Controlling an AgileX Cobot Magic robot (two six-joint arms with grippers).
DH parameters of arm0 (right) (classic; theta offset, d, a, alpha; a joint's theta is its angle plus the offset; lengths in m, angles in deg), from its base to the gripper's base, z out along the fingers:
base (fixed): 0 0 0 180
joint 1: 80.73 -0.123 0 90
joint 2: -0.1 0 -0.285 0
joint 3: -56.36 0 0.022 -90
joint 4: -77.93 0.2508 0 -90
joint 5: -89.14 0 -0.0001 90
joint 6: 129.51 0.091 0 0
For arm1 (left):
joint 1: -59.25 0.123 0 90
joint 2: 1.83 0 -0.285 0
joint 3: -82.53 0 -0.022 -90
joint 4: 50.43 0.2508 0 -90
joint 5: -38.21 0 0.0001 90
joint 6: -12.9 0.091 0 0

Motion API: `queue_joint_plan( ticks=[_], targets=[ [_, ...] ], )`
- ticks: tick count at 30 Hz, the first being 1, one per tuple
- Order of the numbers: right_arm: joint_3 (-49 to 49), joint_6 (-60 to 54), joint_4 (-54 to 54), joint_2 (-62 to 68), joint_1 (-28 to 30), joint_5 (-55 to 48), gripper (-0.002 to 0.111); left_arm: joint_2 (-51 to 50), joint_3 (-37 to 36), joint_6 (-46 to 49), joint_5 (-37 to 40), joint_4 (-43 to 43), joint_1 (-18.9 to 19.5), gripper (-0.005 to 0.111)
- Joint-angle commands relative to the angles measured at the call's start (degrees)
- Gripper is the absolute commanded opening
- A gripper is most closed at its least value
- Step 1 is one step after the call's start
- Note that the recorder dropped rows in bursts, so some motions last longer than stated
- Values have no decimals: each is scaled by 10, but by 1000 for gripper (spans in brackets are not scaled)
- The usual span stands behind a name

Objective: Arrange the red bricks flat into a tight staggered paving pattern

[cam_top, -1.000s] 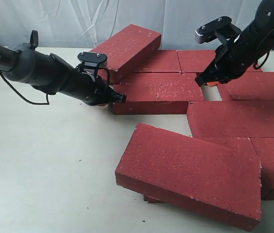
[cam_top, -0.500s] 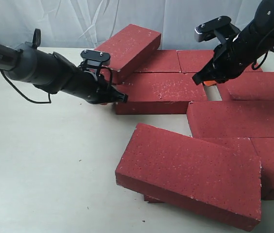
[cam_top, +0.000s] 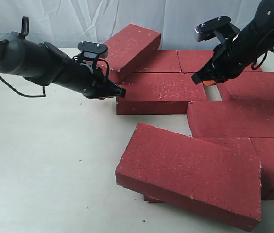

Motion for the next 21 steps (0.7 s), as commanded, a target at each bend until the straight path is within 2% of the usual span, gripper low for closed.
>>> queue_joint_plan(
  ticks=[1,11,21],
  targets=[
    [-1,-3,4,-3,4,1,-1,5,-2,-9,0,2,-2,0],
    [-1,-3,4,-3,4,-1,-1,-8,-1,-10,-4,-13,-2,0],
    [-1,-3,4,-3,4,-1,-1,-10,2,-10,-40,-20,-40,0]
  ],
)
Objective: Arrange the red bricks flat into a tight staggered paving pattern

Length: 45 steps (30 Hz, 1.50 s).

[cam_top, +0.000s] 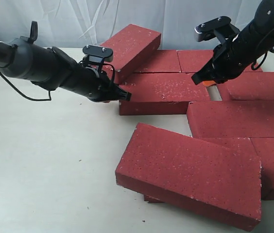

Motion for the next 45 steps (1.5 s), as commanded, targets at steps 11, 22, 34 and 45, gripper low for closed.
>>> queue_joint_plan(
  ticks=[11,22,34,45],
  targets=[
    [-1,-2,4,-3,4,-1,-1,-19,17,-3,-8,-39,-25,0],
    [-1,-2,4,-3,4,-1,-1,-39,39,-1,-4,-41,-47,0],
    [-1,-2,5,-3,4,-4,-1,-84,93,-1,5,-51,-72,0],
    [-1,-2,5,-3,4,-4,-1,-84,113,-3,26,-7,-83,0]
  ],
)
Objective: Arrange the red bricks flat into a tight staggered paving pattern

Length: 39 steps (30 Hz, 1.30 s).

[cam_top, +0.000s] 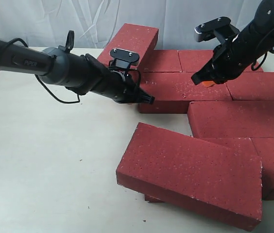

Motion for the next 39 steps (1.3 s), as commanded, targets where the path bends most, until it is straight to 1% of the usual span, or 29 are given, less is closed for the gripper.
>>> queue_joint_plan(
  ticks=[1,3,4,5,6,8,12,14,16,18,20,23,25,27,29,31,32,35,36,38,39],
  targets=[
    [-1,-2,0,-3,4,0,-1,-4,18,-13,55,18,-15,0],
    [-1,-2,0,-3,4,1,-1,4,14,-61,64,73,1,0],
    [-1,-2,0,-3,4,1,-1,10,12,-106,69,121,12,0],
    [-1,-2,0,-3,4,1,-1,10,12,-127,78,141,16,0],
    [-1,-2,0,-3,4,1,-1,12,12,-159,94,181,27,0],
    [-1,-2,0,-3,4,1,-1,12,12,-200,102,224,39,0],
    [-1,-2,0,-3,4,2,-1,16,12,-211,116,237,53,0],
    [-1,-2,4,-3,4,2,-1,25,12,-212,134,261,53,0],
    [-1,-2,16,-3,4,-1,-1,40,12,-233,154,302,53,0],
    [-1,-6,37,-8,-1,-18,-1,60,12,-276,172,361,54,0],
    [-2,-34,54,-21,-9,-40,-1,89,12,-335,200,437,58,0],
    [-2,-73,87,-55,-31,-77,-1,133,12,-395,263,532,67,0],
    [-2,-94,120,-82,-50,-73,-1,160,12,-406,290,547,69,0],
    [-2,-125,162,-108,-70,-26,-1,182,12,-407,305,547,69,0],
    [-2,-128,178,-124,-88,5,-1,198,12,-407,322,541,68,0],
    [-16,-133,149,-135,-98,-7,-1,212,12,-405,347,541,68,0],
    [-29,-130,126,-136,-100,-36,-1,220,12,-403,367,546,68,0],
    [-72,-53,1,-141,-96,-185,-1,241,12,-366,430,558,69,0],
    [-86,-8,-38,-146,-93,-230,-1,247,12,-356,455,559,69,0],
    [-99,59,-111,-156,-93,-303,-1,254,12,-336,503,559,69,0],
    [-100,90,-145,-164,-93,-319,-1,256,12,-327,530,558,69,0]
  ],
)
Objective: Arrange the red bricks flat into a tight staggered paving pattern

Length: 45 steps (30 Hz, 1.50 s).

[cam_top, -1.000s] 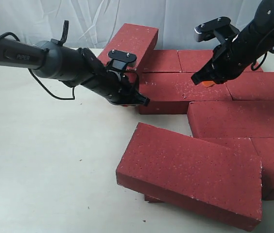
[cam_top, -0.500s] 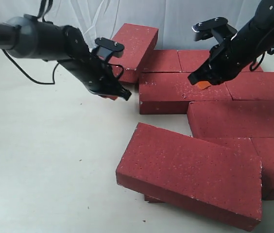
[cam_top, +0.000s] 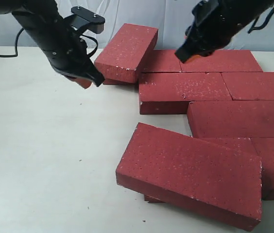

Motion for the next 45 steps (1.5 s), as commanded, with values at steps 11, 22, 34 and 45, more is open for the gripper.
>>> queue_joint_plan(
  ticks=[11,22,34,45],
  targets=[
    [136,157,-181,-189,6,-124,-1,27,-54,77,142,-35,-1,0],
    [363,79,-249,-300,6,-124,-1,27,-108,130,150,-76,-13,0],
    [487,-33,-144,-304,6,-124,-1,26,-154,172,129,-99,-68,0],
    [487,-43,-100,-233,6,1,-1,8,-167,198,54,-138,-86,0]
  ],
)
